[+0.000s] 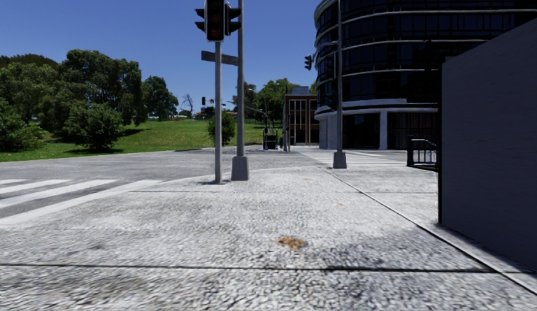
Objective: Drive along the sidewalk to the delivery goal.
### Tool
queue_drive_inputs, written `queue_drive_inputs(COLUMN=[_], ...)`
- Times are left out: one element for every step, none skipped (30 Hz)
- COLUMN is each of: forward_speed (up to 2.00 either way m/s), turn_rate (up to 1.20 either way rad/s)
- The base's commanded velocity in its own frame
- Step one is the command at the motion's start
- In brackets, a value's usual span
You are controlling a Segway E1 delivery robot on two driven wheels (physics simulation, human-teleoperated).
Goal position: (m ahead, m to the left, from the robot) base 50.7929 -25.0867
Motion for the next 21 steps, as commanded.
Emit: queue_drive_inputs(forward_speed=[2.0,2.0,2.0,2.0,2.0,2.0,2.0,2.0,2.0,2.0,2.0,2.0,2.0,2.0,2.0,2.0,2.0,2.0,2.0,2.0,2.0], turn_rate=[0.0,0.0,0.0,0.0,0.0,0.0,0.0,0.0,0.0,0.0,0.0,0.0,0.0,0.0,0.0,0.0,0.0,0.0,0.0,0.0,0.0])
